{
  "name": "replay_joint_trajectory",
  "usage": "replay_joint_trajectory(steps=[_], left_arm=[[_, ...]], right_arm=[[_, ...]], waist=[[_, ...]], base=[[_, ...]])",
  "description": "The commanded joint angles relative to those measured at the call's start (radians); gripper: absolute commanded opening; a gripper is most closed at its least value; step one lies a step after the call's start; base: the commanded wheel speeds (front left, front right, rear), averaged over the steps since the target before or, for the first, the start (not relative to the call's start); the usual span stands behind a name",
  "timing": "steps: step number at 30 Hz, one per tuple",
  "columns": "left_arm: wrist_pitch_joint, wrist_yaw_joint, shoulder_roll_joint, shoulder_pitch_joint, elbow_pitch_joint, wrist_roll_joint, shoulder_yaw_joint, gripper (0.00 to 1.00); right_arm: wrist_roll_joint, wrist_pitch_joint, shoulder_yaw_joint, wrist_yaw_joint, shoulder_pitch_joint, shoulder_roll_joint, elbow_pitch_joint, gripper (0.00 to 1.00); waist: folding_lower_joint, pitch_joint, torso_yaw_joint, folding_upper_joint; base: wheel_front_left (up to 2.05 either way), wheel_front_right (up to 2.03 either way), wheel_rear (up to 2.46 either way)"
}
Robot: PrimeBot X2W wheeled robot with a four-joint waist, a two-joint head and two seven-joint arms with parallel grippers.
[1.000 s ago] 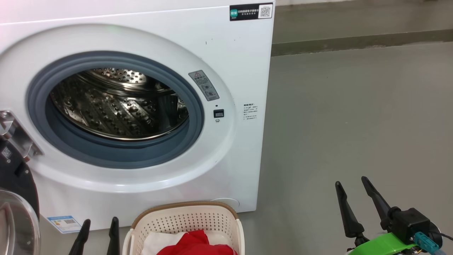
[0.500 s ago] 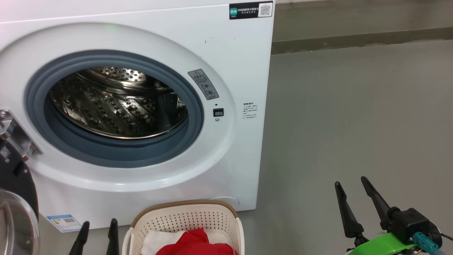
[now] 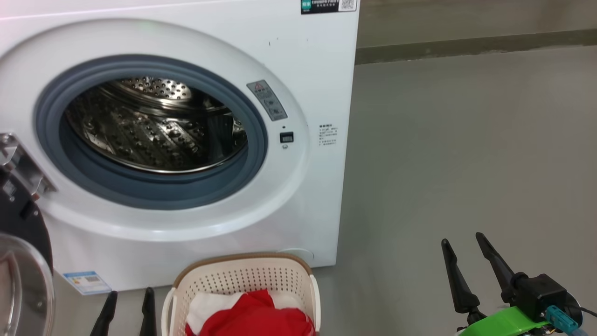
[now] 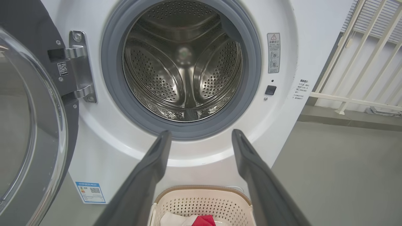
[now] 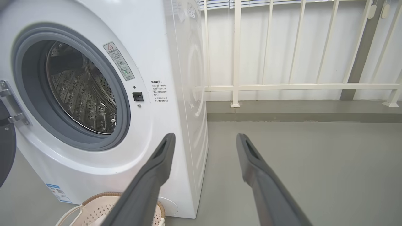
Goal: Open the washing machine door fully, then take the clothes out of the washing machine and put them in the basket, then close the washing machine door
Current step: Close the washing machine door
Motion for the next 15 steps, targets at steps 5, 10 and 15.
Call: replay_joint_trajectory(steps=[5, 10, 15], left_arm=[[-0.009, -0.005, 0.010, -0.029, -0.028, 0.007, 0.033, 1.00], [-0.009, -0.005, 0.017, -0.028, -0.040, -0.009, 0.017, 1.00], [-0.009, -0.005, 0.022, -0.024, -0.046, -0.015, 0.014, 1.00]], right_arm=[[0.008, -0.006, 0.021, 0.006, -0.026, -0.008, -0.018, 1.00], [0.010, -0.006, 0.019, 0.006, -0.028, -0.008, -0.013, 1.00], [0.011, -0.006, 0.018, 0.006, -0.029, -0.008, -0.011, 1.00]], waist=[[0.0000, 0.002, 0.000, -0.0001], [0.0000, 0.003, 0.003, -0.0001], [0.0000, 0.006, 0.005, -0.0001]], base=[[-1.89, 1.89, 0.00], [-1.85, 1.82, 0.03], [-1.16, 1.16, 0.00]])
